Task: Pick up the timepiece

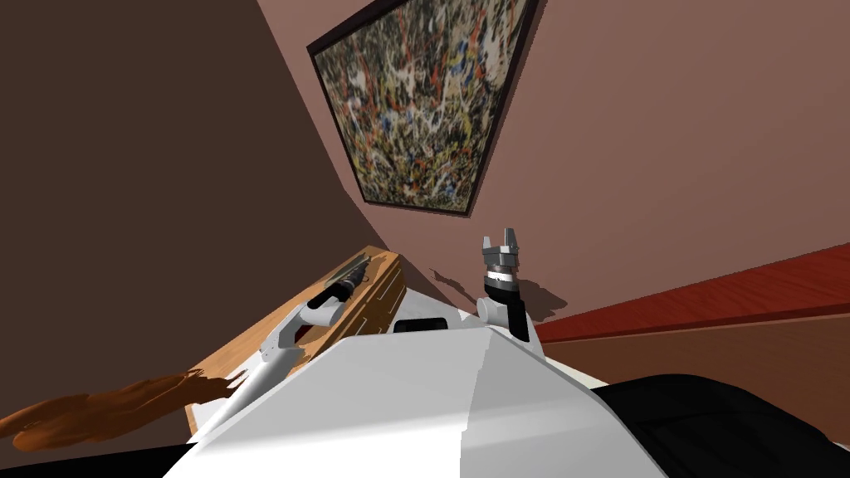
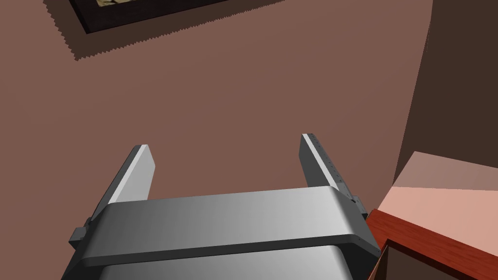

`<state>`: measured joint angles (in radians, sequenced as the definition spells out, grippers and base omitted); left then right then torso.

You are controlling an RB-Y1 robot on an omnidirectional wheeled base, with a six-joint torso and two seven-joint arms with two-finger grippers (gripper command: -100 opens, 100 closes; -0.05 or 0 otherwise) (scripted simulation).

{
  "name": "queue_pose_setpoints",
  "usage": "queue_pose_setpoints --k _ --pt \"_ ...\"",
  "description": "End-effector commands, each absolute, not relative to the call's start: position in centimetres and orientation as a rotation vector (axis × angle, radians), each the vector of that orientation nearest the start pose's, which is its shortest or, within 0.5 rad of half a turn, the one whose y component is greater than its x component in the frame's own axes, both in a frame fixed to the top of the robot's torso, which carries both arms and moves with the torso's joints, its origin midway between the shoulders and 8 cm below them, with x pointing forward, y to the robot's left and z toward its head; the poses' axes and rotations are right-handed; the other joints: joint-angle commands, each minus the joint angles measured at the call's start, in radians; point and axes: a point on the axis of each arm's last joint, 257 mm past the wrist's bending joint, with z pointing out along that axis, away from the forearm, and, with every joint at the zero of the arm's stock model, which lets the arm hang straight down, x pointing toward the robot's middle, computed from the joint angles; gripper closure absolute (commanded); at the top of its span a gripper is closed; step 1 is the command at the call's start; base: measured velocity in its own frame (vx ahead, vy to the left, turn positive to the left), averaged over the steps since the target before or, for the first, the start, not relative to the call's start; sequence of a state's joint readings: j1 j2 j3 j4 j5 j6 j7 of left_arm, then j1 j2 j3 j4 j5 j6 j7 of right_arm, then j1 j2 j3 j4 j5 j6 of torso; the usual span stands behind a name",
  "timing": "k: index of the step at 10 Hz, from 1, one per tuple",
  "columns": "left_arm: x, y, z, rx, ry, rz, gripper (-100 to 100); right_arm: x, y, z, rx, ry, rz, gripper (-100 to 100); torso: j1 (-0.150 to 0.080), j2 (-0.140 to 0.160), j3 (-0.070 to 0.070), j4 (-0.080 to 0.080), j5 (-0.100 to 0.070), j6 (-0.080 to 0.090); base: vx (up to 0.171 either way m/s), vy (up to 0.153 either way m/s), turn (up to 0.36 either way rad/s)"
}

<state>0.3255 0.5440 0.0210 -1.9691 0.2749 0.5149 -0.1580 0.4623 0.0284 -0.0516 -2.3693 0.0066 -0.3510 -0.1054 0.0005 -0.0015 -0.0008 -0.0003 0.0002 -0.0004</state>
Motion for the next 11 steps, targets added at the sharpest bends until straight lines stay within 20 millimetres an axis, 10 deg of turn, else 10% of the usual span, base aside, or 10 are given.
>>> queue_pose_setpoints --k 1,11 --pt "42.5 38.3 -29.1 -1.195 1.77 -0.609 -100 34.8 -29.5 4.8 0.731 0.573 1.35 0 0.0 0.0 0.0 0.0 0.0 0.0 0.032 0.008 -0.051" --pt "38.1 41.7 -35.5 -1.372 1.979 -0.365 -100 34.8 -29.5 4.8 0.731 0.573 1.35 0 0.0 -0.001 -0.001 0.0 0.0 0.0 0.04 0.011 -0.039"
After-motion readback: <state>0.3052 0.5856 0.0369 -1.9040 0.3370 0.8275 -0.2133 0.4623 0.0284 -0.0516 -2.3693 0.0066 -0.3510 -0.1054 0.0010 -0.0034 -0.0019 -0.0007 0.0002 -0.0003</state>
